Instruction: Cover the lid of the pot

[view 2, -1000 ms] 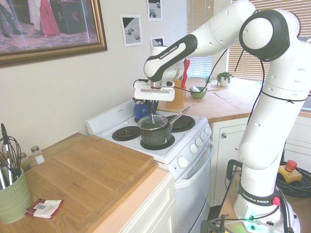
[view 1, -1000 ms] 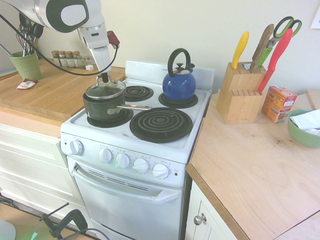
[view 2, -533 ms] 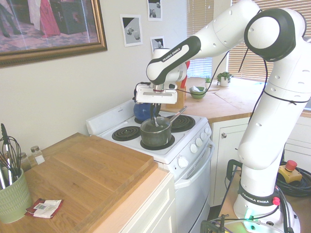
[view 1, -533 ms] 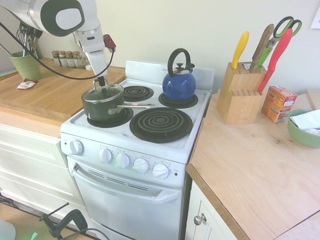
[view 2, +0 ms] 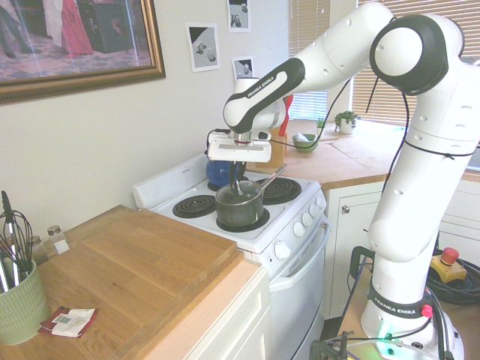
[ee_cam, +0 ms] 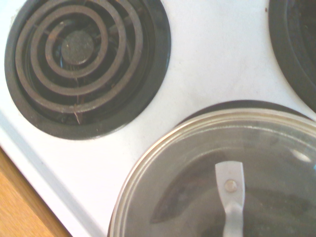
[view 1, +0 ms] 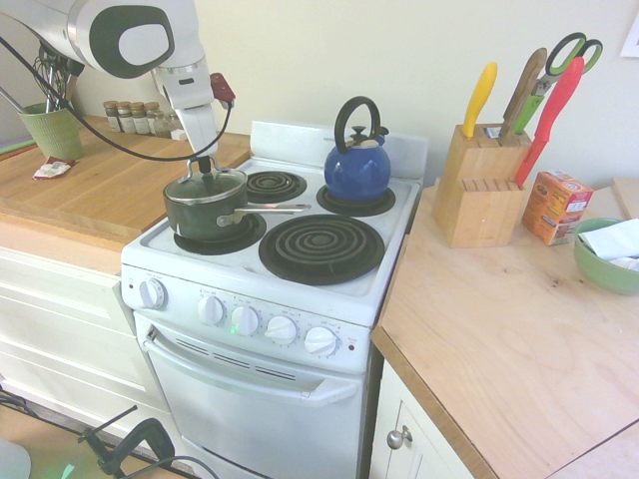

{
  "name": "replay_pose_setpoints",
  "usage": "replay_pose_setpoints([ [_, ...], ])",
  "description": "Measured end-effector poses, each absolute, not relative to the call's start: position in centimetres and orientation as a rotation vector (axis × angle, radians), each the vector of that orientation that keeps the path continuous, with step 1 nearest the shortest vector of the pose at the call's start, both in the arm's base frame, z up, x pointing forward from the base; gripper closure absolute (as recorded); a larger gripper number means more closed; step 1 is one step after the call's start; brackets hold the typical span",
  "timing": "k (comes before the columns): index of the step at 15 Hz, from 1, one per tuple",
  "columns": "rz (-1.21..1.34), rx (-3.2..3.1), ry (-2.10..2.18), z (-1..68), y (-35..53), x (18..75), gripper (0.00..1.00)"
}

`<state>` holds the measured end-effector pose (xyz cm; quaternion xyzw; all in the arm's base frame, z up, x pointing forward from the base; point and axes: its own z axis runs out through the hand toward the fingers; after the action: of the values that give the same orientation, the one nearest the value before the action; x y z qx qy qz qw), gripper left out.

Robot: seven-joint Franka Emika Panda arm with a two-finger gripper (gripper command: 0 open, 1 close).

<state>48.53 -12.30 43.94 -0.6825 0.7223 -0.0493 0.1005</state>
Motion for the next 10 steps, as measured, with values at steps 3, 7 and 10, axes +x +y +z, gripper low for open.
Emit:
replay_pose_setpoints([
  [3,-0.146,-2.017,2.134,43.94,-12.31,48.54,0.00],
  [7,-0.146,-2.017,2.134,43.94,-12.31,48.54,0.00],
  [10,-0.146,-2.017,2.134,43.94,-12.31,48.54,0.00],
])
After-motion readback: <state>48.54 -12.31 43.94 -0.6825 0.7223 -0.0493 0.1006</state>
